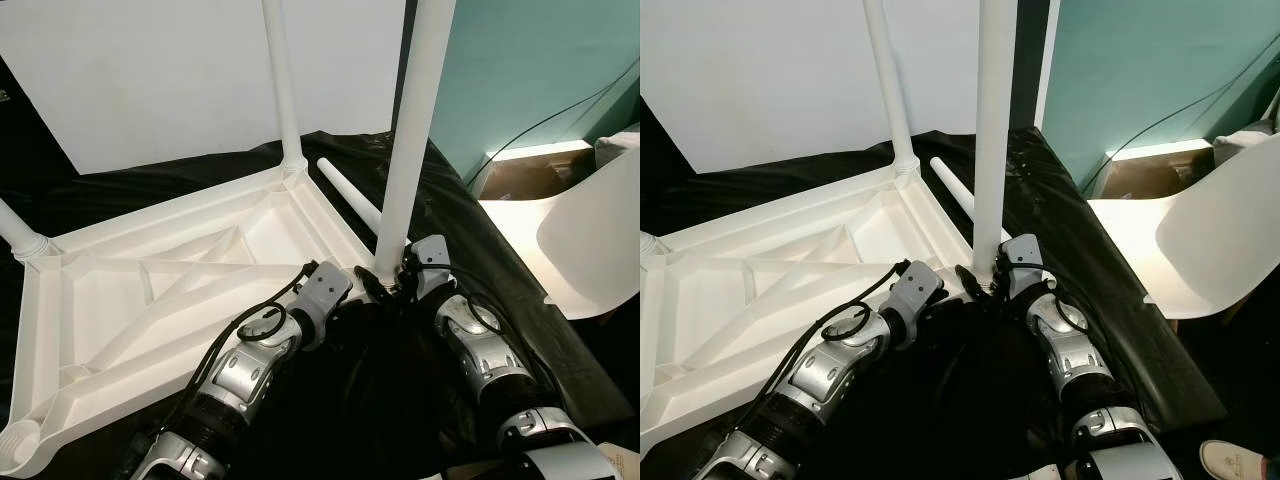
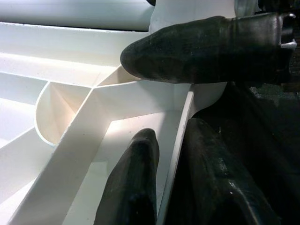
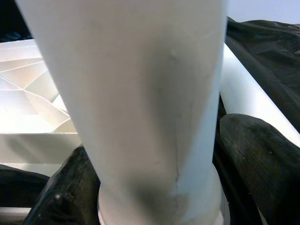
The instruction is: Building children table
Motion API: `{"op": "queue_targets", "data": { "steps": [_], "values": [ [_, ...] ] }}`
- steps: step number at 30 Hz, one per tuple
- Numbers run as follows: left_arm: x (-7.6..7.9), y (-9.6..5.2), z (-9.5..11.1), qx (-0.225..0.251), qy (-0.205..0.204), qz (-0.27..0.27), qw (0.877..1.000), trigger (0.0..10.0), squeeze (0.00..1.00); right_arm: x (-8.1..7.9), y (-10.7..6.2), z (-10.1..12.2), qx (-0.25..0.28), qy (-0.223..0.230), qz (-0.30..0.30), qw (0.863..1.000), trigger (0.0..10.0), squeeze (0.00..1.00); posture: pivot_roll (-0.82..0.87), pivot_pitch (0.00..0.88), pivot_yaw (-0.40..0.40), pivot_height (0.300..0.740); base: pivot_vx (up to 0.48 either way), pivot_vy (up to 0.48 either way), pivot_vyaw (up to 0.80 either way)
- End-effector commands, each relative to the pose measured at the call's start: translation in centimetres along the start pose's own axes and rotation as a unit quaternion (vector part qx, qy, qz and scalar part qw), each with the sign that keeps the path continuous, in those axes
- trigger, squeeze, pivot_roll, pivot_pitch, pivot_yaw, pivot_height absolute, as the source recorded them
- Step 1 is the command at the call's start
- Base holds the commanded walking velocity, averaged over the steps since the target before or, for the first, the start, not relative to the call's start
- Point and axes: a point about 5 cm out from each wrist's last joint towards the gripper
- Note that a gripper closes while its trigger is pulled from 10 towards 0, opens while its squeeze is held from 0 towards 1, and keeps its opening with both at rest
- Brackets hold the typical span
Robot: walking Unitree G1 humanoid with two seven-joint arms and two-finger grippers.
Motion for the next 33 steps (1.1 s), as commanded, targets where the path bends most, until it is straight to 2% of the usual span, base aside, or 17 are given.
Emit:
{"op": "queue_targets", "data": {
  "steps": [1, 15, 23, 24, 29, 30, 33],
  "values": [
    [1.5, -0.3, -4.2, -0.087, -0.04, -0.057, 0.994, 10.0, 0.0, -0.1, -0.2, -0.6, -0.013, 0.009, -0.003, 1.0, 10.0, 0.0, 0.08, 0.0, 0.018, 0.74, 0.0, 0.0, 0.0],
    [1.4, -0.3, -4.0, -0.081, -0.042, -0.054, 0.994, 10.0, 0.0, 0.6, -0.3, -0.1, -0.009, 0.014, -0.014, 1.0, 10.0, 0.0, 0.07, 0.0, 0.023, 0.74, 0.0, 0.0, 0.0],
    [1.5, -0.2, -3.9, -0.08, -0.041, -0.056, 0.994, 10.0, 0.0, 0.5, -0.3, -0.1, -0.007, 0.017, -0.015, 1.0, 10.0, 0.0, 0.07, 0.0, 0.03, 0.74, 0.0, 0.0, 0.0],
    [1.6, -0.1, -3.9, -0.08, -0.04, -0.059, 0.994, 10.0, 0.0, 0.4, -0.4, -0.2, -0.005, 0.024, -0.013, 1.0, 10.0, 1.0, 0.06, 0.0, 0.034, 0.74, 0.0, 0.0, 0.0],
    [1.6, 0.1, -3.8, -0.078, -0.039, -0.059, 0.994, 10.0, 0.0, 0.4, -0.5, -0.2, -0.005, 0.024, -0.013, 1.0, 10.0, 1.0, 0.04, 0.0, 0.026, 0.74, 0.0, 0.0, 0.0],
    [1.5, 0.3, -3.7, -0.076, -0.038, -0.057, 0.995, 10.0, 0.0, 0.5, -0.5, -0.2, -0.007, 0.02, -0.012, 1.0, 10.0, 0.0, 0.03, 0.0, 0.015, 0.74, 0.0, 0.0, 0.0],
    [1.4, 0.7, -3.3, -0.071, -0.038, -0.055, 0.995, 10.0, 0.0, 0.7, -0.4, 0.0, -0.01, 0.01, -0.007, 1.0, 10.0, 0.0, 0.02, 0.0, 0.01, 0.74, 0.0, 0.0, 0.0]
  ]
}}
Point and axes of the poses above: a point about 5 cm out from each wrist's last joint towards the gripper, its own y axis pointing out of the wrist towards the gripper, its own z axis along the axis of the wrist's last joint, x = y × z, and after that the axes turned 4 degrees about y, right-handed
